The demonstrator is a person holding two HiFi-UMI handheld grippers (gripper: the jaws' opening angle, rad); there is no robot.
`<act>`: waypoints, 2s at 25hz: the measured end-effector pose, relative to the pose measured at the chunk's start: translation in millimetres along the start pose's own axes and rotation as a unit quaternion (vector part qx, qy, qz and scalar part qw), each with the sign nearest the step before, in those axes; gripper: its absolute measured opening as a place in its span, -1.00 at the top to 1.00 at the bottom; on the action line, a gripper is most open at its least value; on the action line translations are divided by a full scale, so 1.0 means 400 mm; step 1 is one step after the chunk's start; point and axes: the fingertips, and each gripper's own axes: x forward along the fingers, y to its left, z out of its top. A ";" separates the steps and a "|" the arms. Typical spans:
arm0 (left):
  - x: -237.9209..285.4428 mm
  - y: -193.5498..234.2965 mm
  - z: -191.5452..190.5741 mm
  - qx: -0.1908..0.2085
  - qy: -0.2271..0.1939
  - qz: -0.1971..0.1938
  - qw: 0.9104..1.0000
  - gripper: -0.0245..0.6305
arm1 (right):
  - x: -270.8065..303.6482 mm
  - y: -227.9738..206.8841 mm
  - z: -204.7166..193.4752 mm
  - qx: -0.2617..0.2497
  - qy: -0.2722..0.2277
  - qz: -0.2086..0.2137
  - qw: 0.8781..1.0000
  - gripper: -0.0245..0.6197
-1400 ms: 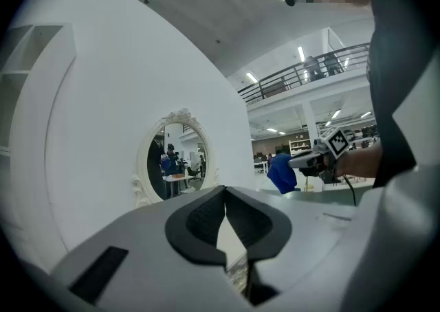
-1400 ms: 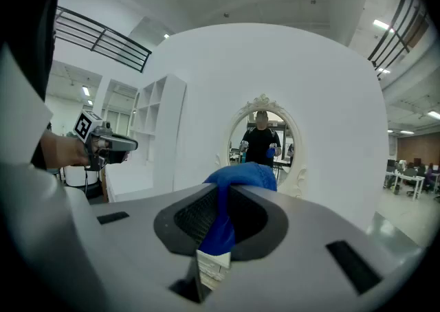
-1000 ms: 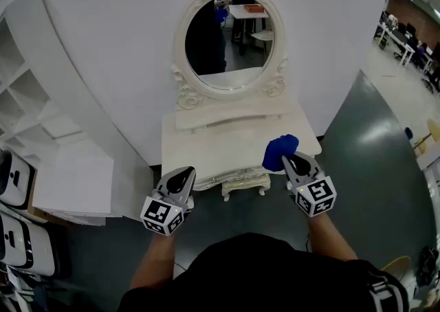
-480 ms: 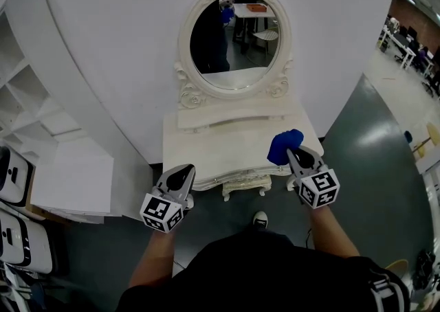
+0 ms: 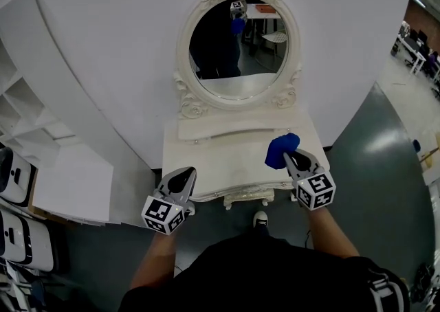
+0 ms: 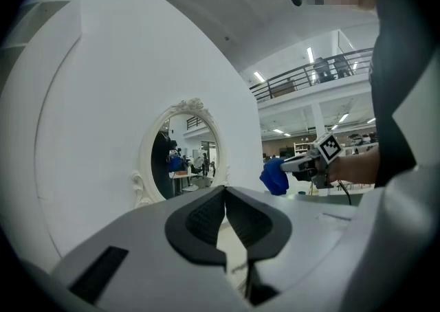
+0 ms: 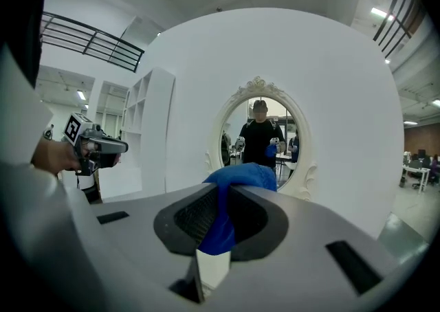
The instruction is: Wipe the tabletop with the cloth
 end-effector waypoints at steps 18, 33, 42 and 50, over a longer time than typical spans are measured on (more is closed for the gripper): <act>0.200 0.052 0.006 0.004 0.018 0.039 0.999 0.89 | 0.214 -0.149 -0.022 -0.001 0.014 0.062 0.998 0.81; 0.366 0.081 0.012 -0.011 0.018 0.056 0.998 0.89 | 0.335 -0.247 -0.083 0.008 0.036 0.106 0.994 0.81; 0.426 0.064 -0.002 -0.002 0.035 0.064 0.997 0.89 | 0.356 -0.300 -0.117 0.021 0.032 0.117 0.992 0.81; 0.406 0.078 -0.016 -0.007 0.036 0.060 0.998 0.89 | 0.373 -0.275 -0.106 0.011 0.038 0.112 0.993 0.81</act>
